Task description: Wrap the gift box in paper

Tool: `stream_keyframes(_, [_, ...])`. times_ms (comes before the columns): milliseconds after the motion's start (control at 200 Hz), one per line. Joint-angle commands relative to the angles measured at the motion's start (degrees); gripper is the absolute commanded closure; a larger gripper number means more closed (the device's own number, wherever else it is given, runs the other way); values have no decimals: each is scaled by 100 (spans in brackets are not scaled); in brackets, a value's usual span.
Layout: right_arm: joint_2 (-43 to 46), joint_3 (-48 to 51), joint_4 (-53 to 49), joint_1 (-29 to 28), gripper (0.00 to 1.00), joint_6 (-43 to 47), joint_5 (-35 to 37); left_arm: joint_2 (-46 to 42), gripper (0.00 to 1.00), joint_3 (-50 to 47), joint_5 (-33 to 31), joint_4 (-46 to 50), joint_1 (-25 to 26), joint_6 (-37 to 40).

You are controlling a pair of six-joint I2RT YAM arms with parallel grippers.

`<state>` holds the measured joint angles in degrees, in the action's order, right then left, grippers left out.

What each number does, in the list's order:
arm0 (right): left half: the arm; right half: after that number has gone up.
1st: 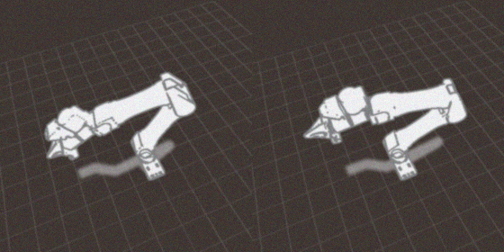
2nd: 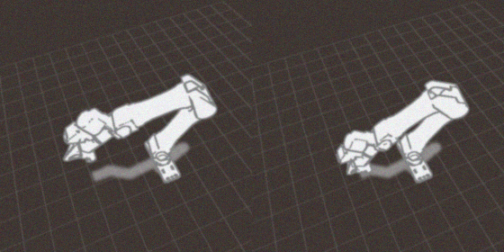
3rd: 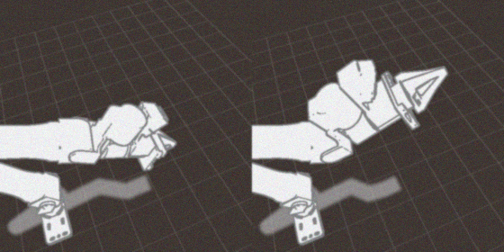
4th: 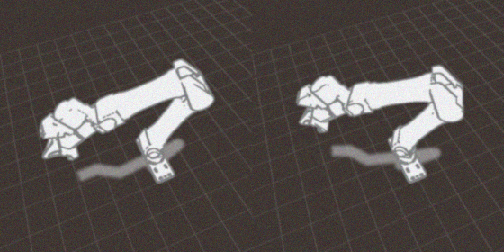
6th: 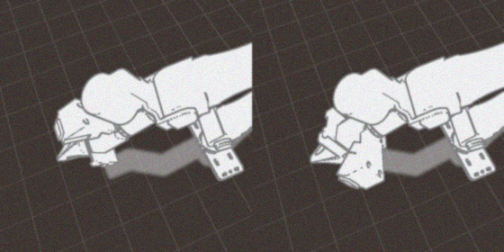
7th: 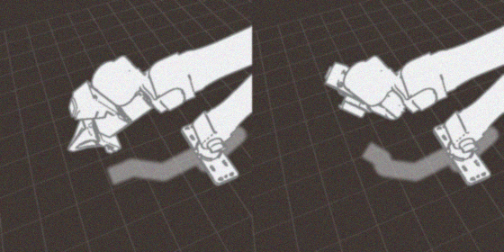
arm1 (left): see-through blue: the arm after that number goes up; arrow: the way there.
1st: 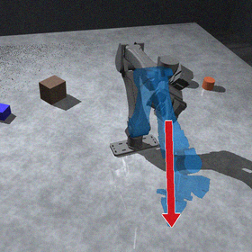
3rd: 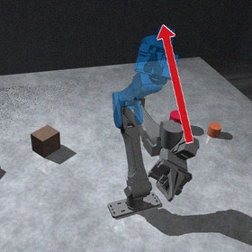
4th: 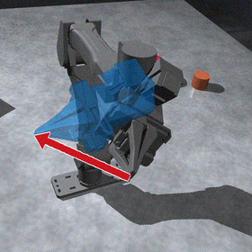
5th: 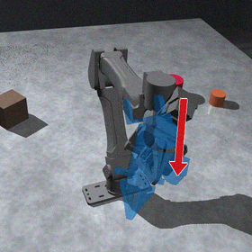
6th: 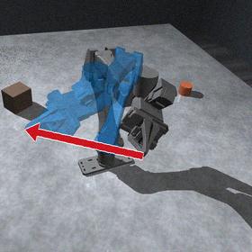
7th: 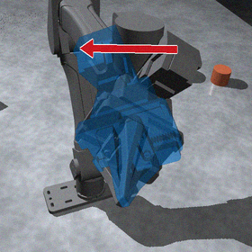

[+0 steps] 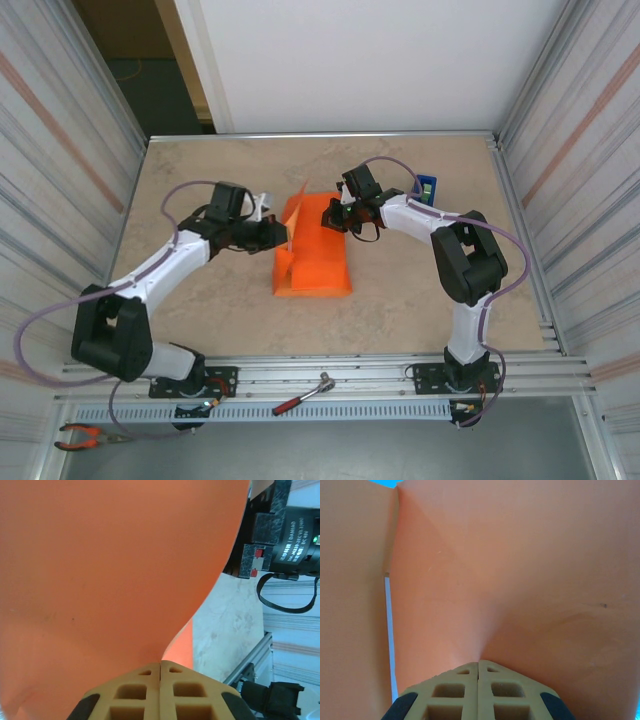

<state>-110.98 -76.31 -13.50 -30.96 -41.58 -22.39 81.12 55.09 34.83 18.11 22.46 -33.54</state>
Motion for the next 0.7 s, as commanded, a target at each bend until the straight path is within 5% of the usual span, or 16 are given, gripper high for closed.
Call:
stream_keyframes(0, [-495, 287, -305, -86, 100, -120, 451, 347, 100, 187, 86, -533, 281, -738])
stream_keyframes(691, [-569, 345, -223, -173, 100, -192, 474, 1749, 100, 992, -125, -855, 1162, -1218])
